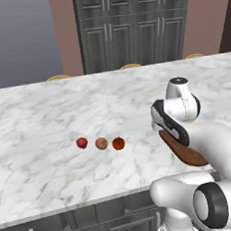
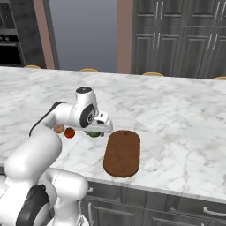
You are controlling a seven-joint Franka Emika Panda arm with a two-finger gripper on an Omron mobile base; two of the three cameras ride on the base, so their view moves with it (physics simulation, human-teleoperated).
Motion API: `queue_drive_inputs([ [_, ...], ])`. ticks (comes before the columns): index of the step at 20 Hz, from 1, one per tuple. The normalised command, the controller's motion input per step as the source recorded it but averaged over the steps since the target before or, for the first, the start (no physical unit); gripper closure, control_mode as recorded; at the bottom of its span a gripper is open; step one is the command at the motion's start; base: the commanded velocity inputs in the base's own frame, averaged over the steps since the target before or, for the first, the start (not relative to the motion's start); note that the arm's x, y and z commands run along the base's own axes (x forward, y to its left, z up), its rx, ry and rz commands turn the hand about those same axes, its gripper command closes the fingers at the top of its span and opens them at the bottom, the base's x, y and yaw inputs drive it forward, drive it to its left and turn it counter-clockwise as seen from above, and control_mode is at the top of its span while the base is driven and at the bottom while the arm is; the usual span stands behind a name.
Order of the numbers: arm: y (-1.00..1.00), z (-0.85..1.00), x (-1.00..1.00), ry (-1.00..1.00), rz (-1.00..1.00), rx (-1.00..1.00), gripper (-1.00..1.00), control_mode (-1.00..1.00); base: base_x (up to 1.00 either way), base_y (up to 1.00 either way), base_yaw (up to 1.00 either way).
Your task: Place the avocado, onion, tomato, and bell pepper on the cutting board.
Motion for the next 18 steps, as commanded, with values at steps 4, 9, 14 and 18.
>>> queue_drive_inputs([
  [4,-0.64,0.02,0.18,0.00,0.00,0.00,1.00,-1.00,0.00,0.00,0.00],
  [9,-0.32,-0.05,0.25,0.00,0.00,0.00,1.00,-1.00,0.00,0.00,0.00],
  [14,-0.12,-0.26,0.29,0.01,0.00,0.00,1.00,-1.00,0.00,0.00,0.00],
  [18,-0.06,-0.36,0.28,0.03,0.00,0.00,1.00,-1.00,0.00,0.00,0.00],
])
